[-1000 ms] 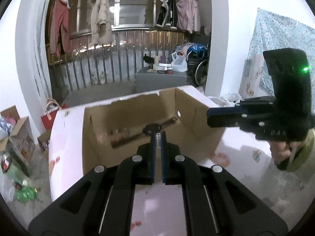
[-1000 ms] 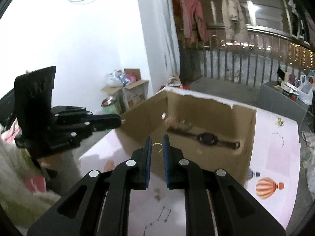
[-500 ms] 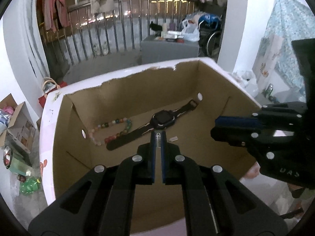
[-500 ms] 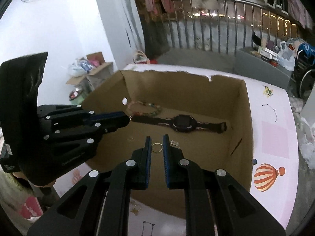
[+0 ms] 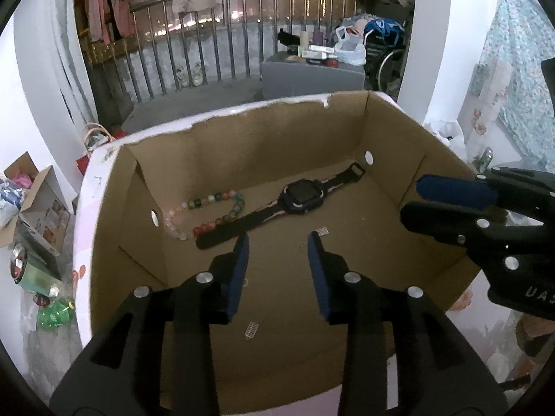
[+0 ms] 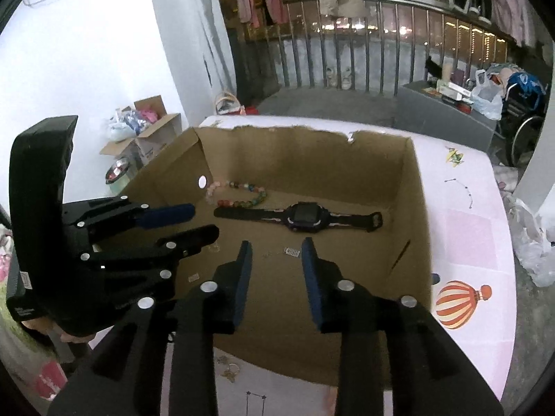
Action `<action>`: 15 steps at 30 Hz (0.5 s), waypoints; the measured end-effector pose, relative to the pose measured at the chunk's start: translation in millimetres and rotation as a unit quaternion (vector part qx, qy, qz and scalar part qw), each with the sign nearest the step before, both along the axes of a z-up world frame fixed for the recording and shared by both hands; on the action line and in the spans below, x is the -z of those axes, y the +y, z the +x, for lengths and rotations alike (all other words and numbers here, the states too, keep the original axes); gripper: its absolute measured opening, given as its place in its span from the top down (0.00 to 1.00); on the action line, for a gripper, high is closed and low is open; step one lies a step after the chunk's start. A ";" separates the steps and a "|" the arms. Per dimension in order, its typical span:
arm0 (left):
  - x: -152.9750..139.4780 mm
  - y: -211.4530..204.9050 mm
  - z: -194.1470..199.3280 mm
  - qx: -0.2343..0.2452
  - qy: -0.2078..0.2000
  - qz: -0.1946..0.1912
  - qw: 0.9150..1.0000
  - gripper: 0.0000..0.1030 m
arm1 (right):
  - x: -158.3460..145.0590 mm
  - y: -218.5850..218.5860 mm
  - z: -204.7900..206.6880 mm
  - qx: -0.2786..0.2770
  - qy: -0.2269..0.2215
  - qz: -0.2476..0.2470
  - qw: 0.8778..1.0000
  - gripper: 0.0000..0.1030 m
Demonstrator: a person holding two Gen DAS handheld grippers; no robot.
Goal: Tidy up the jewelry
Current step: 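Withdraw both open grippers from the box back toward the table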
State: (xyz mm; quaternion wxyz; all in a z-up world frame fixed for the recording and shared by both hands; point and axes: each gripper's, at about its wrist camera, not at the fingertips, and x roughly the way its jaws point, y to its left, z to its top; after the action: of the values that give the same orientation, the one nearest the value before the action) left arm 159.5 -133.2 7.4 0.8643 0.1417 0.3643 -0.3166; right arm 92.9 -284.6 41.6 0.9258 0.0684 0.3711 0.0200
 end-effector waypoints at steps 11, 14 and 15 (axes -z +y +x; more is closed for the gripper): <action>-33.7 22.8 -24.1 -0.021 -0.032 -0.027 0.999 0.52 | -22.9 -6.5 -28.4 0.031 -0.039 0.013 0.999 0.45; -39.9 30.1 -32.2 -0.025 -0.036 -0.034 0.998 0.52 | -29.6 -5.4 -37.6 0.037 -0.053 0.016 0.998 0.40; -42.4 32.6 -34.9 -0.026 -0.039 -0.036 0.998 0.52 | -30.9 -5.0 -39.7 0.037 -0.056 0.017 0.998 0.39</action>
State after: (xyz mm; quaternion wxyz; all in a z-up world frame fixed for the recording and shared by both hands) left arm 124.5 -100.6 49.8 0.8902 0.1133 0.3228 -0.3008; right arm 53.2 -289.6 72.6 0.9439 0.0968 0.3157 -0.0039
